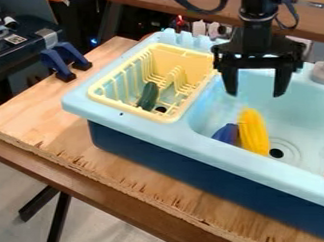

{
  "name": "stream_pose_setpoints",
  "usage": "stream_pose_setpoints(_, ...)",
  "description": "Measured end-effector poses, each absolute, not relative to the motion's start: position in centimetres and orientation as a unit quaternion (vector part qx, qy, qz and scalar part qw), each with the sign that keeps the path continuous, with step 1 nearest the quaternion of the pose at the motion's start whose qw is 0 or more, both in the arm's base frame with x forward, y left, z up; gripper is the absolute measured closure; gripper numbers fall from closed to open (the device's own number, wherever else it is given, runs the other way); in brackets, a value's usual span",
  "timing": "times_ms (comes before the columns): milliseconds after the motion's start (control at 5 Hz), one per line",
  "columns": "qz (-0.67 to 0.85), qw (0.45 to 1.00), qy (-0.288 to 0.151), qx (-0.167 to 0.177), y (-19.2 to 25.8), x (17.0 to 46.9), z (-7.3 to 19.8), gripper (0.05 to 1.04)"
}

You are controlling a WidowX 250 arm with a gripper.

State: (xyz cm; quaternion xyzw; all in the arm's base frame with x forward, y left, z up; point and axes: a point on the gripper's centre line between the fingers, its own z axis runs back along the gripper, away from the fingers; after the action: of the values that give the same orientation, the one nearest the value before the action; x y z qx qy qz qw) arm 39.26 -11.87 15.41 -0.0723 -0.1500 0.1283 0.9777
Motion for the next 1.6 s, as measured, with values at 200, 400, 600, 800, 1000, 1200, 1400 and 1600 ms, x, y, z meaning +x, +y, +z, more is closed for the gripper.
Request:
stream_pose_setpoints(200, 0.117, 0.984, -0.12, -0.057, -12.9, 40.0, 14.3, 0.073)
stream_pose_setpoints(400, 0.113, 0.988, -0.088, -0.049, -13.5, 40.0, 13.2, 0.073)
stream_pose_setpoints(600, 0.106, 0.993, -0.05, -0.032, -14.2, 40.8, 12.6, 0.073)
stream_pose_setpoints(800, 0.106, 0.994, -0.032, -0.022, -14.0, 40.5, 12.0, 0.073)
stream_pose_setpoints(1000, 0.112, 0.993, -0.026, -0.016, -13.4, 40.4, 11.6, 0.073)
stream_pose_setpoints(1200, 0.114, 0.993, -0.015, -0.013, -13.1, 40.0, 10.9, 0.073)
stream_pose_setpoints(1400, 0.106, 0.994, -0.014, -0.014, -13.2, 40.0, 10.9, 0.073)
stream_pose_setpoints(1600, 0.101, 0.995, -0.006, -0.013, -13.3, 39.6, 10.5, 0.132)
